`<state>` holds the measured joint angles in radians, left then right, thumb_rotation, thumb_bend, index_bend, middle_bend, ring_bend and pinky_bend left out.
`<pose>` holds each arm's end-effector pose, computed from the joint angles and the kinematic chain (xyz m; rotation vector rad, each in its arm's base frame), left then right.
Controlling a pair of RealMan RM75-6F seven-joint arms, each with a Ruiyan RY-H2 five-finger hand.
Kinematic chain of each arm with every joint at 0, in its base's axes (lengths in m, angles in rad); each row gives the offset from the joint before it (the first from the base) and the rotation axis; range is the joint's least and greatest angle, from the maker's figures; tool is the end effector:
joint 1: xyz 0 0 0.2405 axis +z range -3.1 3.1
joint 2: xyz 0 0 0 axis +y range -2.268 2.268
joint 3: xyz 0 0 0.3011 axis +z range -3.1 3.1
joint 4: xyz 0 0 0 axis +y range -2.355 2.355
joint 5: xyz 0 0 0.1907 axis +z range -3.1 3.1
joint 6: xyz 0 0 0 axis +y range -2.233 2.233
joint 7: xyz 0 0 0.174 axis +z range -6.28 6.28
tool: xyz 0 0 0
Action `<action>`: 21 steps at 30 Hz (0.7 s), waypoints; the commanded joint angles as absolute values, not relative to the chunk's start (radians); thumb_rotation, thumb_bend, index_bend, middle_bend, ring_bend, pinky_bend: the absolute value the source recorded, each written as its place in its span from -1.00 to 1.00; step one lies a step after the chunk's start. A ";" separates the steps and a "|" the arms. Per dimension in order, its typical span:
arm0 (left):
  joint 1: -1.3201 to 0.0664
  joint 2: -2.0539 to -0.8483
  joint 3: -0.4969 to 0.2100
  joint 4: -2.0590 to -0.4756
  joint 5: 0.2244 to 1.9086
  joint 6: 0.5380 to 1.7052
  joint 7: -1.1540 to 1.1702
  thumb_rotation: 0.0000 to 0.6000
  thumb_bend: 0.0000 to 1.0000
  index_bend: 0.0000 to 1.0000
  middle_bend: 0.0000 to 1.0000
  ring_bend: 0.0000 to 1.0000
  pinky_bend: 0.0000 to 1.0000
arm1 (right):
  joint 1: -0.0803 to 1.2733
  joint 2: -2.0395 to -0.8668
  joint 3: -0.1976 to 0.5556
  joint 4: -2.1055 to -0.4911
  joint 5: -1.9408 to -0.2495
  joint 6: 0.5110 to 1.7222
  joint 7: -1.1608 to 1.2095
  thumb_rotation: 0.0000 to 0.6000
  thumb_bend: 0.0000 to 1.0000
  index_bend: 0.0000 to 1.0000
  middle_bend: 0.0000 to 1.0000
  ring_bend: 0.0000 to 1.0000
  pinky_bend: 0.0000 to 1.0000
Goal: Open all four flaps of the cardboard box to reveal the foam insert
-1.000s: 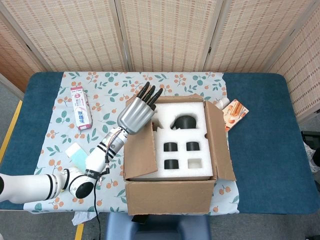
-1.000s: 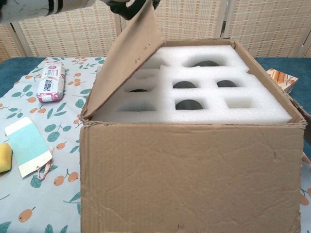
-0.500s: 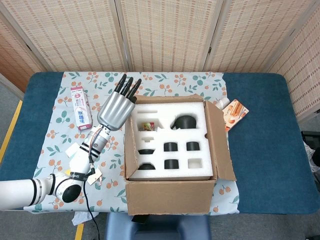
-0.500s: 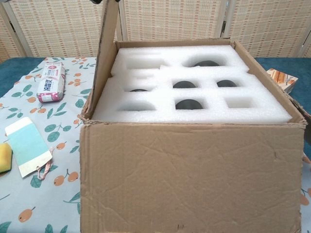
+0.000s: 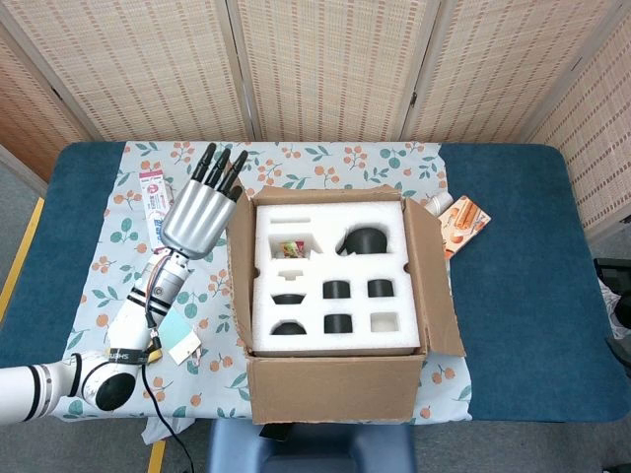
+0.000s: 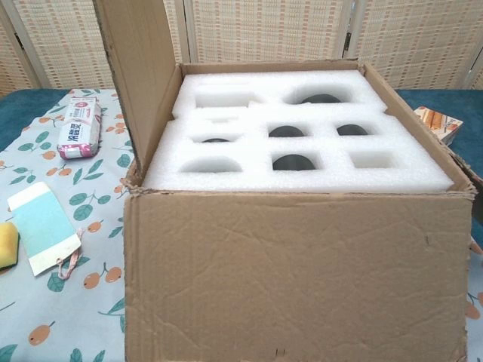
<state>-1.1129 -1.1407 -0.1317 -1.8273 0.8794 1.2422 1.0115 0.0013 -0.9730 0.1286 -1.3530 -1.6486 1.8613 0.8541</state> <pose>-0.0380 0.4404 0.1583 -1.7449 -0.0415 -0.7076 -0.3297 -0.1833 0.3226 1.2443 -0.8732 1.5902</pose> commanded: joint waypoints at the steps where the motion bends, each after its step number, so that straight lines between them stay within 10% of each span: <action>1: -1.085 -1.126 -0.127 -1.840 0.893 1.266 0.999 1.00 1.00 -0.24 -1.00 -1.00 -1.00 | 0.001 -0.974 0.128 -1.356 -1.650 1.864 0.847 0.79 -0.42 -0.24 -1.00 -1.00 -1.00; 21: -0.811 -1.013 -0.083 -1.953 0.958 1.399 0.788 1.00 1.00 -0.56 -1.00 -1.00 -1.00 | 0.020 -0.972 0.110 -1.384 -1.666 1.826 0.779 0.95 -0.42 -0.31 -1.00 -1.00 -1.00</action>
<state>-0.8546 -1.0340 -0.1011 -1.9199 0.9333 1.3903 0.8428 0.0161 -0.9744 0.1159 -1.3800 -1.6606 1.8344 0.7861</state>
